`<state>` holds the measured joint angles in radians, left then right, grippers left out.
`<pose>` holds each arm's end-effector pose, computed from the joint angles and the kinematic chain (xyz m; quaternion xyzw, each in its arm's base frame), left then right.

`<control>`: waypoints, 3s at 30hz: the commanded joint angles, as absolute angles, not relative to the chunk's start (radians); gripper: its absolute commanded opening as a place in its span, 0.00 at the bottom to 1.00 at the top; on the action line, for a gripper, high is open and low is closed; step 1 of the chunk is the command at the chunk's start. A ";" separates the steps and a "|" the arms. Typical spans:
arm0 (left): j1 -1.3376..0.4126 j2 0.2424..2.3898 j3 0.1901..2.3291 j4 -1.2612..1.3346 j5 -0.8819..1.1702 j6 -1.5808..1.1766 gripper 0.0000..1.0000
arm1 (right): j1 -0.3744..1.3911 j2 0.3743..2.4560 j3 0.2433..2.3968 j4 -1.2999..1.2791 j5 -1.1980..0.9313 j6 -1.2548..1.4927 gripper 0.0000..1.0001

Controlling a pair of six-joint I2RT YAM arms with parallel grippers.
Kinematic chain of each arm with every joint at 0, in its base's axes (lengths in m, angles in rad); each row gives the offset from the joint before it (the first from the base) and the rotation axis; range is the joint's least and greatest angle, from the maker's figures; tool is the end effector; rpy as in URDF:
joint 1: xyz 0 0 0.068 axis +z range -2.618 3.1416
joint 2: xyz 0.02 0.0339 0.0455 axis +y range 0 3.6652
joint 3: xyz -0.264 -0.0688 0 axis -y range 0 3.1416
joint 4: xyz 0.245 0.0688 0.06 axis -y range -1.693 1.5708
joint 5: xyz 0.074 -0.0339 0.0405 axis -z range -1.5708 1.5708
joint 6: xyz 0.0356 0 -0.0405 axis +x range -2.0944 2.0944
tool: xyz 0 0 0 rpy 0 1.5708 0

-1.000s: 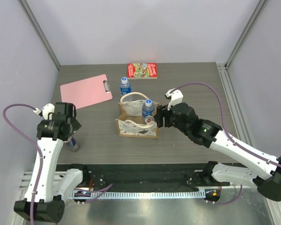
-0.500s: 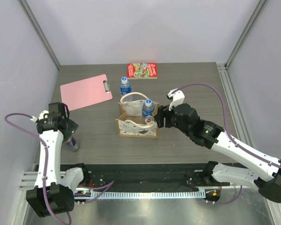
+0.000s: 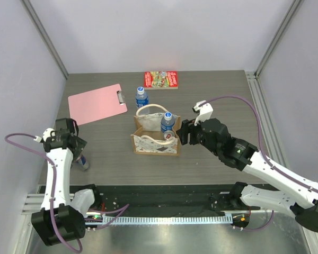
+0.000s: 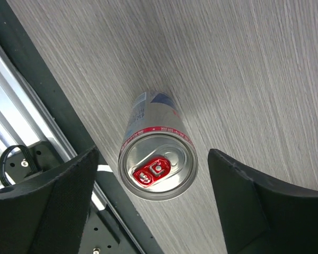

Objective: Place the beverage into the canvas bag

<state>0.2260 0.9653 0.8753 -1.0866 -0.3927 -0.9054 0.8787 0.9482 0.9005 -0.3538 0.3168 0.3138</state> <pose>0.1531 0.0492 0.2696 -0.5478 0.7915 0.1164 0.2448 0.1444 0.1568 0.3341 -0.1459 0.8151 0.1972 0.5248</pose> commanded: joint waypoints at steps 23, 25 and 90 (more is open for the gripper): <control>0.055 0.939 1.202 -1.003 -0.212 -0.621 0.00 | 0.877 0.925 0.880 -0.313 0.390 0.344 0.68; -0.039 0.991 1.332 -1.041 -0.209 -0.617 0.00 | 0.877 0.925 0.884 -0.314 0.390 0.345 0.68; -0.699 1.575 1.365 -0.416 -0.247 -0.337 0.00 | 0.876 0.954 0.920 -0.385 0.380 0.413 0.68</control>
<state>-0.7002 1.5631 1.3632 -0.5510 -0.2066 -0.3397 0.8783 0.9585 0.8993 -0.4267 0.3790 0.3992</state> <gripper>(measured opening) 0.538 0.678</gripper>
